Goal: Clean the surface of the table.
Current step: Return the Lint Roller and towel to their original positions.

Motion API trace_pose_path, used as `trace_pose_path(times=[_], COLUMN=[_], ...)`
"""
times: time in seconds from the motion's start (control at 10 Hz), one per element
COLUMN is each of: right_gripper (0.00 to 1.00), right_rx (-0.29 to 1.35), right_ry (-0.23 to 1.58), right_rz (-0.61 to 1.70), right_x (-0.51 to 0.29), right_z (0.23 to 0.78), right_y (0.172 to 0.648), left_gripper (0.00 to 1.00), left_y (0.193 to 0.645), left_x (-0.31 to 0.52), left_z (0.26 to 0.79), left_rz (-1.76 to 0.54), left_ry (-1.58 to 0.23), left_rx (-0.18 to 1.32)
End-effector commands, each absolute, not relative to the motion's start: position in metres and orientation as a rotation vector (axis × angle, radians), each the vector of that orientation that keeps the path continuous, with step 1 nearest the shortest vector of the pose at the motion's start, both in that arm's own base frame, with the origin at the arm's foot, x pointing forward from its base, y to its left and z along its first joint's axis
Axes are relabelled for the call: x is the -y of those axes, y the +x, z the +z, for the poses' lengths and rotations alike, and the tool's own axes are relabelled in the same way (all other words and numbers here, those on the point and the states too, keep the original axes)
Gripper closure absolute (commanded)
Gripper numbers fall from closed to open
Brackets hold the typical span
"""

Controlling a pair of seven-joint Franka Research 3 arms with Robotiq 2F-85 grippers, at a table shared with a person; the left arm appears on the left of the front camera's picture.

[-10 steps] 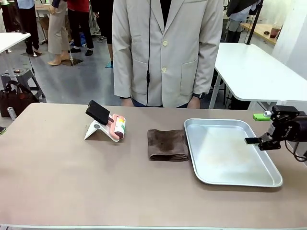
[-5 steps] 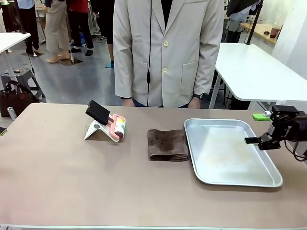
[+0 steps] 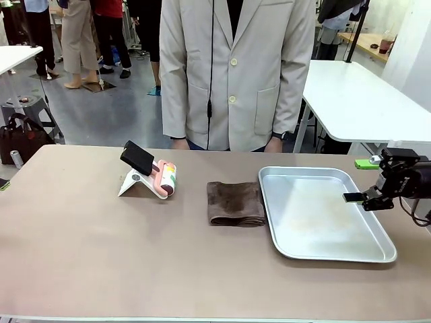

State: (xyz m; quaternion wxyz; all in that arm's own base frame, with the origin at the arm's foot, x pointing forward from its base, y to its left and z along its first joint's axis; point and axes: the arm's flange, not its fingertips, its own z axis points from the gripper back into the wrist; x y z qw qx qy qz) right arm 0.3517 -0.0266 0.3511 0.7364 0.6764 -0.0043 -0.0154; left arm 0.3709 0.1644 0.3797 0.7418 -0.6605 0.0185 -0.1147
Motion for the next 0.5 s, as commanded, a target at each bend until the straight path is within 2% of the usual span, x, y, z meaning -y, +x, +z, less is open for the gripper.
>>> trace_pose_path(times=[0.0, 0.4], right_gripper=[0.00, 0.00], right_rx=[0.008, 0.008], right_ry=[1.482, 1.482], right_rz=[-0.030, -0.030], right_x=[0.0263, 0.0263], right_z=[0.3558, 0.3558], right_y=[0.3505, 0.3505], left_gripper=[0.00, 0.00], left_y=[0.3683, 0.3683], left_x=[-0.1635, -0.1635], left_z=[0.3816, 0.3816], left_rz=[-0.258, -0.258], left_ry=[-1.445, -1.445], left_rx=[-0.044, -0.044])
